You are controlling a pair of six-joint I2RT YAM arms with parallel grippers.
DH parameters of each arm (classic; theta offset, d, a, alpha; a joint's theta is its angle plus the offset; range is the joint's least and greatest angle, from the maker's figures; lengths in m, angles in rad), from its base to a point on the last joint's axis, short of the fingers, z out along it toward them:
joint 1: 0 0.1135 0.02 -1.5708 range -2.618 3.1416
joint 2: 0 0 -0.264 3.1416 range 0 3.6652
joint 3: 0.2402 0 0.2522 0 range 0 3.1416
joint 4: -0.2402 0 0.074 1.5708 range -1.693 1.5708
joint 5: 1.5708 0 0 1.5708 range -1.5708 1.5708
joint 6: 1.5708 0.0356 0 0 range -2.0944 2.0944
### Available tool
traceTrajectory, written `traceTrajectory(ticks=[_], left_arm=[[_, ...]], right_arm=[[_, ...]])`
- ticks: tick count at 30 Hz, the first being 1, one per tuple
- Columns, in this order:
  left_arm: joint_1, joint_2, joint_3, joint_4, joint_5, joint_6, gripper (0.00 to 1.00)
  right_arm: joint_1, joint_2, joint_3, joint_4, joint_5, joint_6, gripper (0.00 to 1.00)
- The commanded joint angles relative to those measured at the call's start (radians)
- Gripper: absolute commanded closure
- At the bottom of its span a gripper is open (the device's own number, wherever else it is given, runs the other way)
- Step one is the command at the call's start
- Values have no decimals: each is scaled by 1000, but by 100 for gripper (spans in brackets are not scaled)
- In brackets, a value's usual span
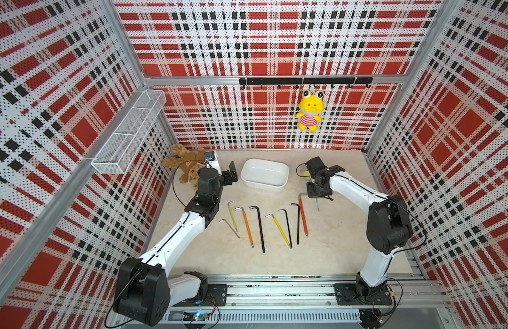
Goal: Put the hex key on the desktop into the storage box
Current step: Pick up the Allen key from the center of the board, then place the Allen key in the storage box.
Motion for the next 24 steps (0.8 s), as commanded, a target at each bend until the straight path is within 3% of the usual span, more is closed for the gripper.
traceTrajectory(ticks=[1, 6, 11, 17, 24], left_arm=[[-1, -28, 0, -4, 3, -3, 0], [1, -40, -4, -12, -2, -3, 0], [2, -58, -8, -21, -15, 0, 0], [6, -69, -10, -21, -22, 1, 1], [12, -59, -9, -18, -14, 0, 1]], right_arm=[[11, -16, 107, 85, -18, -181, 100], [17, 56, 247, 289, -362, -415, 100], [44, 209, 434, 306, -541, -561, 100], [87, 437, 688, 174, -516, -644, 100], [115, 585, 800, 134, -456, -672, 100]])
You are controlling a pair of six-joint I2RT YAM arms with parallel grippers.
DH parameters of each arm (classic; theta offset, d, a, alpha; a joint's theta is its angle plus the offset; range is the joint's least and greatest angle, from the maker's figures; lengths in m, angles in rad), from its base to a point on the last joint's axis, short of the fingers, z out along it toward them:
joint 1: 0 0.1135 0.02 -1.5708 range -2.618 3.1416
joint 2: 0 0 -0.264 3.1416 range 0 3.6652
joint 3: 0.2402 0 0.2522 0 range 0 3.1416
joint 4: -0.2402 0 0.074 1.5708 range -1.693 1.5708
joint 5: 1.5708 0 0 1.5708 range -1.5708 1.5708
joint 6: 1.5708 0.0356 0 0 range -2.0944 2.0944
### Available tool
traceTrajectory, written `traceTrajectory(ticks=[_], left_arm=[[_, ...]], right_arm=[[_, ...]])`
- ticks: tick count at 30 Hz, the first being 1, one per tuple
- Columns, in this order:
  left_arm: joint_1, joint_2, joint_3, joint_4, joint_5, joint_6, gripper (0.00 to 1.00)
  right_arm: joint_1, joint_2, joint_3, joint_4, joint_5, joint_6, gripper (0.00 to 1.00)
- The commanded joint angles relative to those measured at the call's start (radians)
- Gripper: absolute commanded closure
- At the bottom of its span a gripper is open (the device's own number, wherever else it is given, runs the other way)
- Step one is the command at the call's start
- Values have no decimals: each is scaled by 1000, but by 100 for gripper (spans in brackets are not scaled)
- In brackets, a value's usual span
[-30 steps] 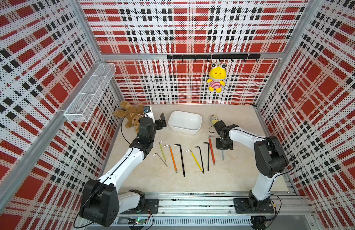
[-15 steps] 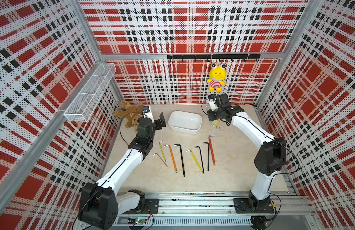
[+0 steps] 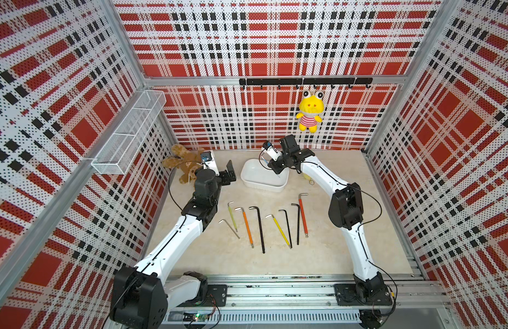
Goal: Put the hex key on the desktop into the storage box
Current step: Place the Allen key in the storage box.
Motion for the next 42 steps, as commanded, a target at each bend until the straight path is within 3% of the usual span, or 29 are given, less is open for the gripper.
traceTrajectory(ticks=[1, 20, 22, 25, 28, 35, 42], left_arm=[[9, -5, -9, -2, 5, 4, 1], [20, 10, -8, 13, 30, -15, 1], [53, 7, -6, 13, 31, -16, 1], [56, 5, -6, 13, 33, -21, 1], [56, 3, -9, 16, 36, -32, 1], [57, -1, -12, 17, 44, -38, 1], [54, -10, -23, 24, 76, -32, 1]], right_arm=[[13, 37, 45, -39, 23, -36, 100], [35, 173, 105, -84, 111, -14, 100], [38, 179, 109, -81, 123, -8, 91], [41, 178, 109, -69, 134, 0, 60], [45, 160, 104, -47, 155, 9, 42], [50, 3, 10, 77, 165, 89, 39], [53, -289, -256, 180, 331, 237, 37]])
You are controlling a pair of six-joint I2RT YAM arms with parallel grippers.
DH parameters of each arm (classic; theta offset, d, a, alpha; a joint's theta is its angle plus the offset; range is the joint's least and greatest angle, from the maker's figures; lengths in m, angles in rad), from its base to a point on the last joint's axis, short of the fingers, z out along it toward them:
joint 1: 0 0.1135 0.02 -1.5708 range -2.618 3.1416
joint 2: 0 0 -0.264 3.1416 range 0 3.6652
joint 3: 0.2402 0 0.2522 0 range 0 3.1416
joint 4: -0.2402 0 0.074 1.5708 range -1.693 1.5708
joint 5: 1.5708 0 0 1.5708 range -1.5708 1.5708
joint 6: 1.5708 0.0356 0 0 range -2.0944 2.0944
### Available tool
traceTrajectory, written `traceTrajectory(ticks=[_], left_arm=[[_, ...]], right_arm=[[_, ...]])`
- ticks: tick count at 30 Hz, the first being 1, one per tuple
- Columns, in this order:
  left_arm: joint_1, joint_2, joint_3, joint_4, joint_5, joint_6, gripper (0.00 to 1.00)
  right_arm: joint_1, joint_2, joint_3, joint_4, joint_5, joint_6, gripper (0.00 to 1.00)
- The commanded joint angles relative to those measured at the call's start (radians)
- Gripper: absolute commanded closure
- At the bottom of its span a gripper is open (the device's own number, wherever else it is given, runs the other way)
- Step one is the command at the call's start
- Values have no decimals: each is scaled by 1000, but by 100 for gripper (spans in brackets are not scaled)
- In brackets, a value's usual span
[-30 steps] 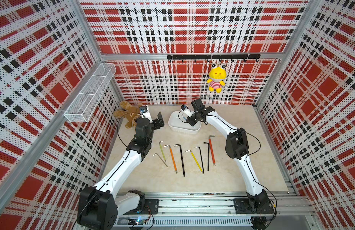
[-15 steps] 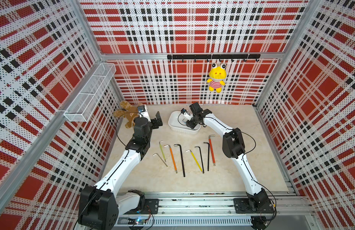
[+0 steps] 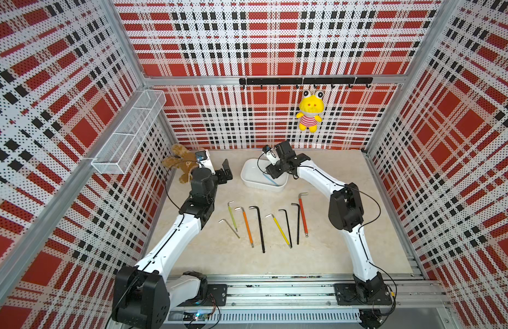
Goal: Put the hex key on the desktop into the storage box
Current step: Place the Allen key in the storage box, then pick up the Allen key from the center of the board.
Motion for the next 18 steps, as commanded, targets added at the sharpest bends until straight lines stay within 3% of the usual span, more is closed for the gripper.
traceTrajectory(ticks=[1, 8, 13, 18], left_arm=[[-1, -21, -23, 26, 41, 1, 1], [-5, -7, -28, 48, 79, -3, 1], [-3, 1, -26, 54, 82, -6, 1], [-4, 2, -26, 51, 75, -8, 1]], right_arm=[[7, -187, -93, 68, 140, 124, 37], [-9, -424, -397, -75, 413, 309, 36], [-67, -542, -599, -181, 289, 475, 34], [-90, -575, -747, -245, 205, 531, 35]])
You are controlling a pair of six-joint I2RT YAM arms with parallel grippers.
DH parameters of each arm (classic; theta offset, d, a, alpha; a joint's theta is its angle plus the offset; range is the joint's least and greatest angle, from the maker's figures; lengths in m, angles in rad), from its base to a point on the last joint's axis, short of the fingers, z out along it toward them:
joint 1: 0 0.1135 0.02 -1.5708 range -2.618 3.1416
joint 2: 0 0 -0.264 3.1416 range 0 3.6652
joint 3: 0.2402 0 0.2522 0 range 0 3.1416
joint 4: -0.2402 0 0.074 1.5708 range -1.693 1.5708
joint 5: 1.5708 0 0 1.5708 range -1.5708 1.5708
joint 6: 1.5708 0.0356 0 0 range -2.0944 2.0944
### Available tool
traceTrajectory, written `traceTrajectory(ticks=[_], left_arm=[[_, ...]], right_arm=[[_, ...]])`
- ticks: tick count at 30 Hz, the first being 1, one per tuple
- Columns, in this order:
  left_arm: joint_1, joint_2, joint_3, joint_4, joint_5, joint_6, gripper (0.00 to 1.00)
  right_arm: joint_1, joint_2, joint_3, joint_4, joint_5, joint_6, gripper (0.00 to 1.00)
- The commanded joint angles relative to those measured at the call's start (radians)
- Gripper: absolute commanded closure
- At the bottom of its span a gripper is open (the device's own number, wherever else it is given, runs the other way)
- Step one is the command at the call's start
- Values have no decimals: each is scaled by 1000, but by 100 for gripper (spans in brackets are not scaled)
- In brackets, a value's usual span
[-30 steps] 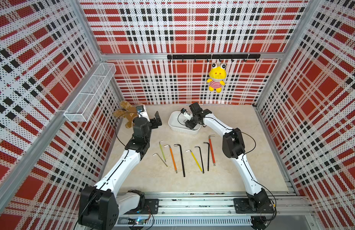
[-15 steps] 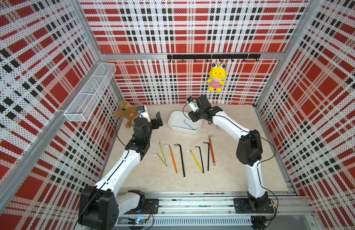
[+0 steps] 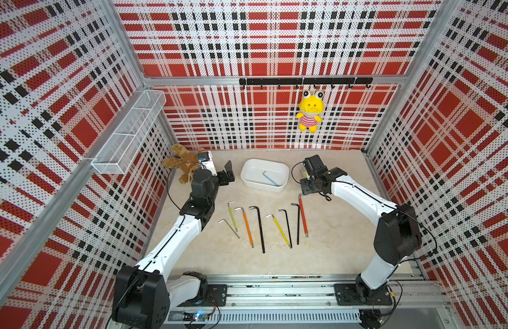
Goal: Put the hex key on the desktop into the storage box
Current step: Pick up the Allen key from the center of the board.
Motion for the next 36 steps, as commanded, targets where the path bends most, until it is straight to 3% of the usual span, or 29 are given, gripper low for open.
traceTrajectory(ticks=[1, 6, 9, 23, 36], left_arm=[[-3, 3, -7, 26, 3, -3, 1], [-1, 5, -8, 27, -2, -5, 1], [-2, 5, -8, 24, -1, -7, 1], [-2, 1, -5, 8, -37, -6, 1], [-2, 0, -4, 5, -44, -6, 1]], right_arm=[[-8, -36, -70, -80, -88, 90, 35], [-8, -13, -165, -75, -127, 107, 36], [2, 0, -198, 5, -213, 155, 40], [71, 130, -165, 30, -206, 176, 42], [80, 155, -184, 33, -189, 187, 47]])
